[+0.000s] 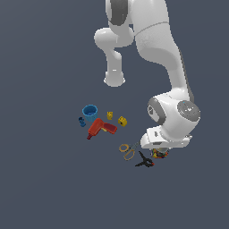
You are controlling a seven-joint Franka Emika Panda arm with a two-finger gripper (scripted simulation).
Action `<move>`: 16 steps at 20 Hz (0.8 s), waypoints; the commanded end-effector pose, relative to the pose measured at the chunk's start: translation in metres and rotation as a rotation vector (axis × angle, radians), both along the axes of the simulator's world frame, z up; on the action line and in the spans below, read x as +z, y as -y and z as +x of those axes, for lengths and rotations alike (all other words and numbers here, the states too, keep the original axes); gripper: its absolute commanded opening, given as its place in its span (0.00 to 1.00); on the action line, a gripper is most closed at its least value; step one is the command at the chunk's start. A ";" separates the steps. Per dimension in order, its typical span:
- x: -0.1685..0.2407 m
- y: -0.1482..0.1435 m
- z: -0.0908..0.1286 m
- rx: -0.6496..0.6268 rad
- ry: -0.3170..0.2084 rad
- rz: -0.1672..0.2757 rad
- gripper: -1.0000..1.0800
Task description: Pick up a designated object from a clutter of objects.
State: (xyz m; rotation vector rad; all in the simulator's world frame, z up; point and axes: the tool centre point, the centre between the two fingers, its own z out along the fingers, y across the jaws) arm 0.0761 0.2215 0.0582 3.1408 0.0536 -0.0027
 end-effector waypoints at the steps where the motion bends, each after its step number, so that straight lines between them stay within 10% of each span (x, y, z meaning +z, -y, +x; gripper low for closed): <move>1: 0.002 0.002 0.000 0.000 0.001 0.000 0.00; 16: 0.074 0.090 0.000 0.000 0.001 0.000 0.00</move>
